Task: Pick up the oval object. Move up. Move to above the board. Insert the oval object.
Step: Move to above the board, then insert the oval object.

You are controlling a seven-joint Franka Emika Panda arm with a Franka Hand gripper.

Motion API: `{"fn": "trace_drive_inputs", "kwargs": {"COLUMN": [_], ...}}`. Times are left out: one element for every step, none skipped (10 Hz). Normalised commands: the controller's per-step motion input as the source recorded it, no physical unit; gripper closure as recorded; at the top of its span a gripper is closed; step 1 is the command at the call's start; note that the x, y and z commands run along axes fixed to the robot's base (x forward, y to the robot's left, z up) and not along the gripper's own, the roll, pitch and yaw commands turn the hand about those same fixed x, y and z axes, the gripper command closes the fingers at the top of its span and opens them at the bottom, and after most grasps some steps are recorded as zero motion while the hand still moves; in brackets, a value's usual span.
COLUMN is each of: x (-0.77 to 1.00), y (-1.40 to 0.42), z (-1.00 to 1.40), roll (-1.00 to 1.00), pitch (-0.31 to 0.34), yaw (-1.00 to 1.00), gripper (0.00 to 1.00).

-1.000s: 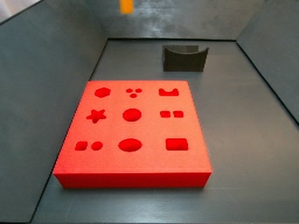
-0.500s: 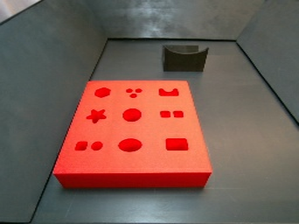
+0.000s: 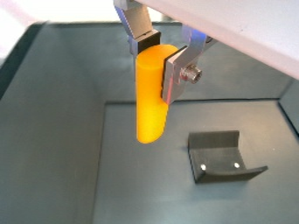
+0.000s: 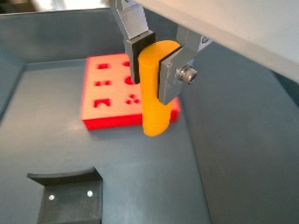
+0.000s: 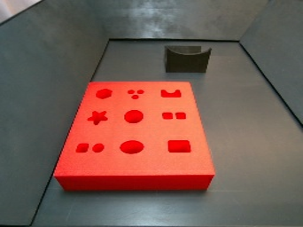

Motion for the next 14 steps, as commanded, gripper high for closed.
{"fn": "trace_drive_inputs", "kwargs": {"x": [0.28, 0.29, 0.3, 0.3, 0.31, 0.33, 0.34, 0.35, 0.35, 0.27, 0.19, 0.12, 0.0, 0.0], "y": [-1.0, -1.0, -1.0, -1.0, -1.0, -1.0, -1.0, -1.0, -0.89, -0.59, -0.35, -0.21, 0.0, -0.19], "z": [0.04, 0.04, 0.04, 0.05, 0.05, 0.05, 0.06, 0.06, 0.06, 0.05, 0.04, 0.03, -0.02, -0.49], "roll": [0.03, 0.03, 0.03, 0.03, 0.02, 0.03, 0.03, 0.03, 0.05, 0.05, 0.06, 0.07, 0.0, 0.05], "pitch": [0.118, 0.132, 0.145, 0.16, 0.178, 0.203, 0.225, 0.246, 0.28, 0.242, 0.187, 0.127, 0.0, -0.02], "yaw": [1.0, 1.0, 1.0, 1.0, 1.0, 1.0, 1.0, 1.0, 0.86, 0.6, 0.37, 0.22, 0.0, 0.41], "gripper": [1.0, 1.0, 1.0, 1.0, 1.0, 1.0, 1.0, 1.0, 1.0, 1.0, 1.0, 1.0, 1.0, 1.0]}}
